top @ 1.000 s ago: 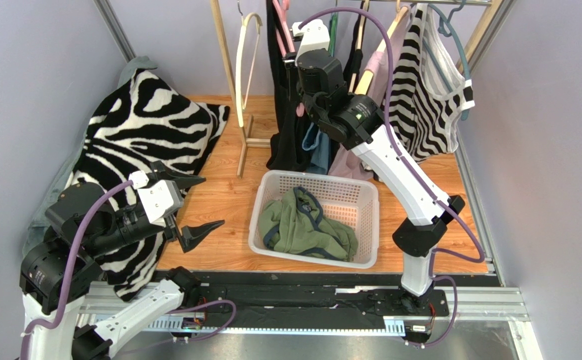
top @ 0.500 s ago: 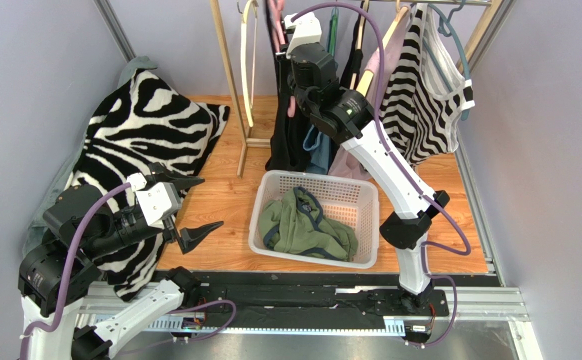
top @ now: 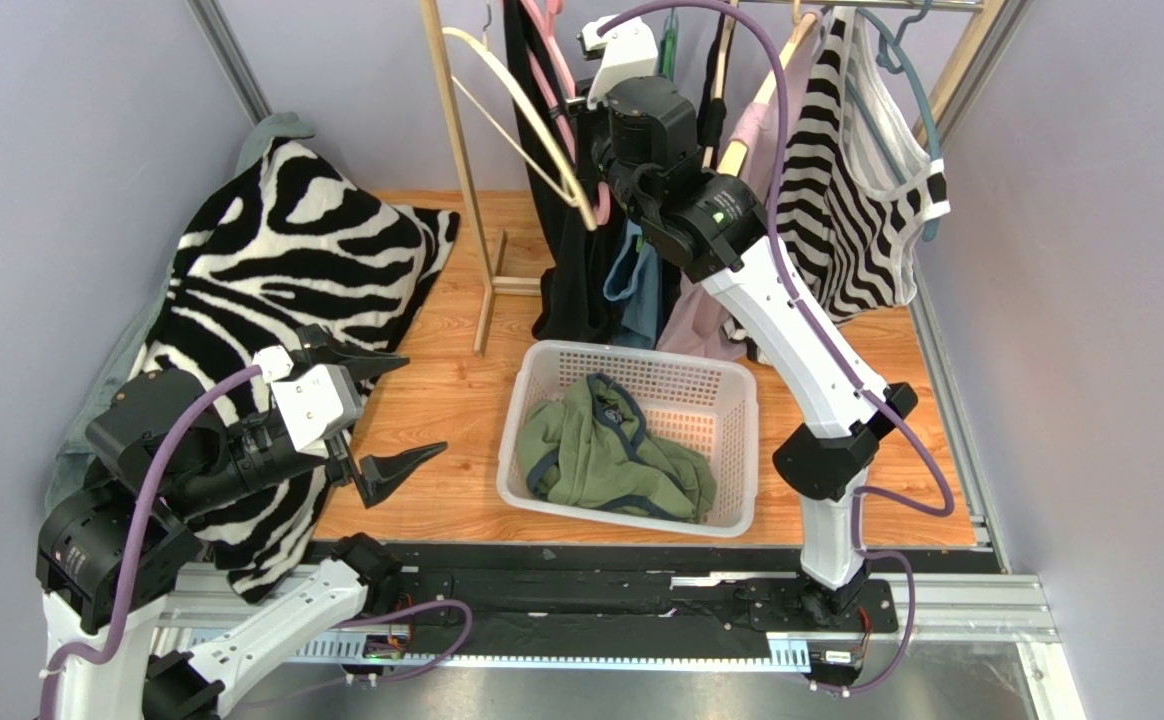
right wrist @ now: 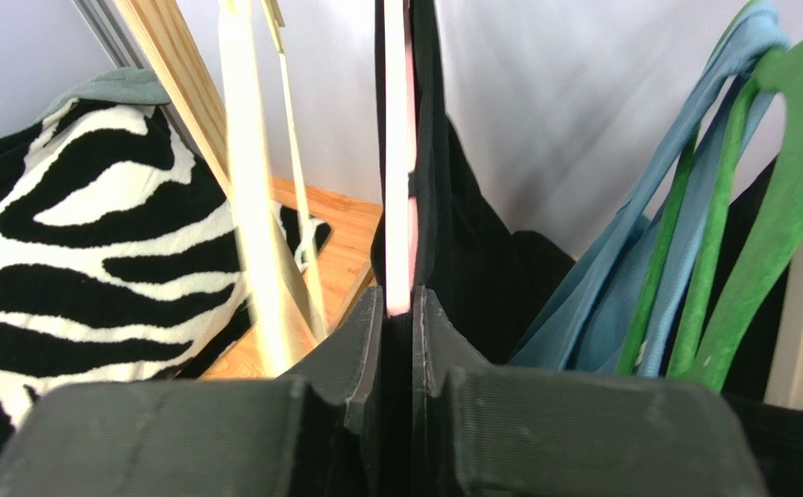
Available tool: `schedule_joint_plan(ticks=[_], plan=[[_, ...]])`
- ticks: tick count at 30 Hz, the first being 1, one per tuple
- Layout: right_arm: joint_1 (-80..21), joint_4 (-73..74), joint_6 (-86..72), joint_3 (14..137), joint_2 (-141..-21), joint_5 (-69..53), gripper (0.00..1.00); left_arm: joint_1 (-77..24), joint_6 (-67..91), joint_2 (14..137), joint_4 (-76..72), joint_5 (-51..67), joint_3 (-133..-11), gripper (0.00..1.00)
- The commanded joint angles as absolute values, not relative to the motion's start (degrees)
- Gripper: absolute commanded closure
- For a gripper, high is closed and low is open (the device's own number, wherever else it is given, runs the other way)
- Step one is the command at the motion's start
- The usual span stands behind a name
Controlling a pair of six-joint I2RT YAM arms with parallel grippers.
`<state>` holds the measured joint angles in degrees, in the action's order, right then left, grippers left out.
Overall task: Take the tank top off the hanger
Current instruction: Move the hanger to the clothesline.
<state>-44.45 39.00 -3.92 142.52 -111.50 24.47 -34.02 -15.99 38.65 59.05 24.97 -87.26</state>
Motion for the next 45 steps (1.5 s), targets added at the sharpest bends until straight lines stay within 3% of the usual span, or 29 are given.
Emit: schedule_joint_plan(ticks=[1,7,17,24,29,38,45], plan=[[-44.5,26.1,-0.3,146.2,-107.3,23.7,1.00,-33.7,-17.0,38.5,59.2,25.1,-87.6,0.01],[-44.5,21.6,-0.4,142.7,-103.3,23.1,1.00,-33.7,-17.3,38.7,59.3,24.8,-88.0,0.01],[-44.6,14.5,-1.9,123.5,-91.9,24.4,1.00,-33.7,-17.0,38.4,59.2,25.5,-87.4,0.01],[-44.8,12.6,-3.5,125.9,-95.8,24.0,1.00,-33.5,-17.2,37.7,59.6,24.8,-87.8,0.01],[-46.4,25.3,-3.8,131.6,-96.0,23.4,1.00,-33.5,-17.5,37.4,59.7,25.1,-87.4,0.01],[-49.7,37.9,-7.6,108.5,-73.2,17.4,1.00,-33.5,-16.1,38.3,58.7,24.3,-88.7,0.01],[-51.1,43.2,-7.6,107.9,-59.0,6.3,1.00,-33.4,-14.9,40.8,57.7,23.8,-91.7,0.01]])
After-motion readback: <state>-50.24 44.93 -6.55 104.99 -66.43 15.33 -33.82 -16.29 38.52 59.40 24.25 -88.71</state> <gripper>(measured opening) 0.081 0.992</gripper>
